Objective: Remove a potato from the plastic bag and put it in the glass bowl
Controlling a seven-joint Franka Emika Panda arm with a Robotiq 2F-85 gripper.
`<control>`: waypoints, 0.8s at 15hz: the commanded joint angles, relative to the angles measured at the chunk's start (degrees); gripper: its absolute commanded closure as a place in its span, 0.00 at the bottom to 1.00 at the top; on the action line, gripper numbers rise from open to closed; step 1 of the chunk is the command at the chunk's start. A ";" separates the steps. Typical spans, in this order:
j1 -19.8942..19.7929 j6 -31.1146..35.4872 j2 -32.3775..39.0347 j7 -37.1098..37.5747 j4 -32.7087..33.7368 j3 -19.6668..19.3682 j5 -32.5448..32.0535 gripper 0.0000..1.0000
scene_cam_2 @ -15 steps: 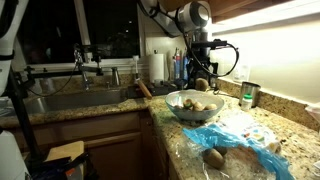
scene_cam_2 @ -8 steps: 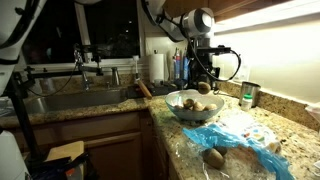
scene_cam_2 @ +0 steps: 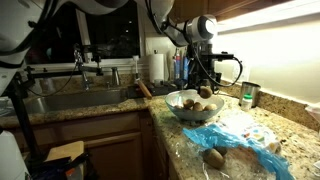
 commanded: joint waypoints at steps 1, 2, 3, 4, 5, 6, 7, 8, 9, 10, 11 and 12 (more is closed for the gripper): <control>0.68 -3.13 2.73 -2.02 4.40 -0.52 -0.29 0.59; 0.69 -3.28 3.41 -2.29 5.11 -0.57 -0.30 0.59; 0.71 -3.44 3.99 -2.51 5.73 -0.59 -0.28 0.59; 0.73 -3.64 4.55 -2.77 6.38 -0.63 -0.25 0.59; 0.72 -3.85 4.96 -2.89 6.77 -0.70 -0.27 0.59; 0.73 -4.30 5.29 -2.91 7.28 -0.80 -0.31 0.59; 0.70 -4.72 5.29 -2.77 7.39 -0.97 -0.39 0.09; 0.62 -5.07 5.10 -2.67 7.36 -1.10 -0.43 0.08; 0.45 -5.05 4.45 -2.49 6.84 -1.32 -0.57 0.03; 0.30 -5.09 3.79 -2.28 6.40 -1.56 -0.64 0.01; 0.25 -5.00 2.70 -1.87 5.28 -1.77 -0.73 0.00; 0.09 -4.88 2.07 -1.57 4.63 -2.10 -0.84 0.00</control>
